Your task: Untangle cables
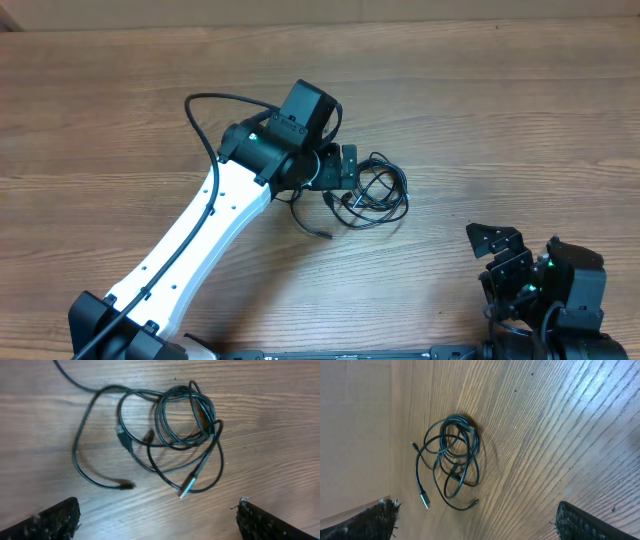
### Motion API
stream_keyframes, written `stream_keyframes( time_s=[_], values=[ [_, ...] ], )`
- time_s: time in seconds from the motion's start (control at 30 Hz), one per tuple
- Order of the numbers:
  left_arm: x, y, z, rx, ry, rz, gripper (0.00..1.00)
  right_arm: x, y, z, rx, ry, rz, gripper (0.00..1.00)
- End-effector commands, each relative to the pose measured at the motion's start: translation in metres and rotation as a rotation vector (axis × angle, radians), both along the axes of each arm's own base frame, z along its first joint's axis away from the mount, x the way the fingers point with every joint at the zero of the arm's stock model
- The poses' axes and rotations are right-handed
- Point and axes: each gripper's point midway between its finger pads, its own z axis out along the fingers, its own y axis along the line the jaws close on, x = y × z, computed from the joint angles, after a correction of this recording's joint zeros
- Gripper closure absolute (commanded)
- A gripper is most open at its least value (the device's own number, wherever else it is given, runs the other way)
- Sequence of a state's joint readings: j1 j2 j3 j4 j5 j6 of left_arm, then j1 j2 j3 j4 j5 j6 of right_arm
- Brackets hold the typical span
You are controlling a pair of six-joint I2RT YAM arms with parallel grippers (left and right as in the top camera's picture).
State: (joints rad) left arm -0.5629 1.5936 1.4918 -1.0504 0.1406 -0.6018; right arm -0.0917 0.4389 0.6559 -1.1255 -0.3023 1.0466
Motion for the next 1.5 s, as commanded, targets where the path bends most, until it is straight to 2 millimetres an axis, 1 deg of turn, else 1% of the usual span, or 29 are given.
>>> stream_keyframes(
  time_s=[0.0,0.1,0.2,0.23,0.3,0.37,0.4,0.47,0.57,0.6,0.63,0.67,0.7,0.73,0.77,0.83,0.87,0.9,0.93,0.97,1.03,1.1,1.13,1.33,1.47],
  values=[
    [-0.007,-0.009,-0.001,-0.074,0.081,0.082,0.01,0.002,-0.003,0.006,-0.01,-0.017,-0.012,0.0],
    [-0.013,-0.017,0.0,-0.104,0.106,0.091,0.0,0.002,-0.003,0.006,-0.01,-0.017,-0.012,0.0],
    [-0.014,-0.032,0.004,-0.121,0.073,0.056,0.0,0.002,-0.003,0.006,-0.01,-0.017,-0.012,0.0],
    [-0.011,-0.042,0.005,-0.118,0.029,0.038,0.0,0.002,-0.003,0.006,-0.01,-0.017,-0.012,0.0],
    [-0.004,-0.049,0.003,-0.096,-0.02,0.034,0.0,0.002,-0.003,0.006,-0.01,-0.017,-0.012,0.0],
    [0.005,-0.054,-0.006,-0.063,-0.052,0.041,0.0,0.002,-0.003,0.006,-0.01,-0.017,-0.012,0.0],
    [0.009,-0.058,-0.014,-0.05,-0.054,0.041,0.0,0.002,-0.003,0.006,-0.01,-0.017,-0.012,0.0],
    [0.017,-0.067,-0.035,-0.037,-0.036,0.035,0.01,0.002,-0.003,0.006,-0.01,-0.018,-0.011,0.0],
    [0.029,-0.078,-0.071,-0.013,-0.006,0.034,0.0,0.002,-0.003,0.006,-0.01,-0.018,-0.012,0.0],
    [0.033,-0.081,-0.084,-0.003,0.003,0.028,0.0,0.002,-0.003,0.006,-0.01,-0.017,-0.012,0.0],
    [0.037,-0.086,-0.103,0.008,0.02,0.025,0.0,0.002,-0.003,0.006,-0.01,-0.017,-0.012,0.0],
    [0.038,-0.088,-0.114,0.01,0.034,0.022,0.0,0.002,-0.003,0.006,-0.01,-0.017,-0.012,0.0],
    [0.037,-0.098,-0.144,-0.001,0.089,0.003,0.02,0.002,-0.003,0.006,-0.01,-0.017,-0.012,0.0],
    [0.033,-0.103,-0.156,-0.011,0.124,-0.01,0.06,0.002,-0.003,0.006,-0.01,-0.017,-0.012,0.0],
    [0.028,-0.106,-0.172,-0.015,0.165,-0.021,0.11,0.002,-0.003,0.006,-0.01,-0.017,-0.012,0.0],
    [0.022,-0.107,-0.189,-0.006,0.205,-0.043,0.23,0.002,-0.003,0.006,-0.01,-0.017,-0.012,0.0],
    [0.02,-0.107,-0.195,-0.001,0.219,-0.054,0.29,0.002,-0.003,0.006,-0.01,-0.017,-0.012,0.0],
    [0.018,-0.106,-0.203,0.01,0.231,-0.07,0.37,0.002,-0.003,0.006,-0.01,-0.017,-0.012,0.0],
    [0.014,-0.105,-0.211,0.02,0.246,-0.091,0.49,0.002,-0.003,0.006,-0.01,-0.017,-0.012,0.0],
    [0.013,-0.105,-0.213,0.023,0.252,-0.103,0.57,0.002,-0.003,0.006,-0.01,-0.017,-0.012,0.0],
    [0.011,-0.101,-0.214,0.038,0.251,-0.136,0.78,0.002,-0.003,0.006,-0.01,-0.017,-0.012,0.0],
    [0.012,-0.1,-0.212,0.04,0.237,-0.167,0.92,0.002,-0.003,0.006,-0.01,-0.017,-0.012,0.0],
    [0.013,-0.097,-0.21,0.043,0.234,-0.176,0.96,0.002,-0.003,0.006,-0.01,-0.017,-0.012,0.0],
    [0.018,-0.079,-0.208,0.065,0.262,-0.159,0.96,0.002,-0.003,0.006,-0.01,-0.017,-0.012,0.0],
    [0.024,-0.067,-0.198,0.073,0.291,-0.155,0.96,0.002,-0.003,0.006,-0.01,-0.017,-0.012,0.0]
  ],
)
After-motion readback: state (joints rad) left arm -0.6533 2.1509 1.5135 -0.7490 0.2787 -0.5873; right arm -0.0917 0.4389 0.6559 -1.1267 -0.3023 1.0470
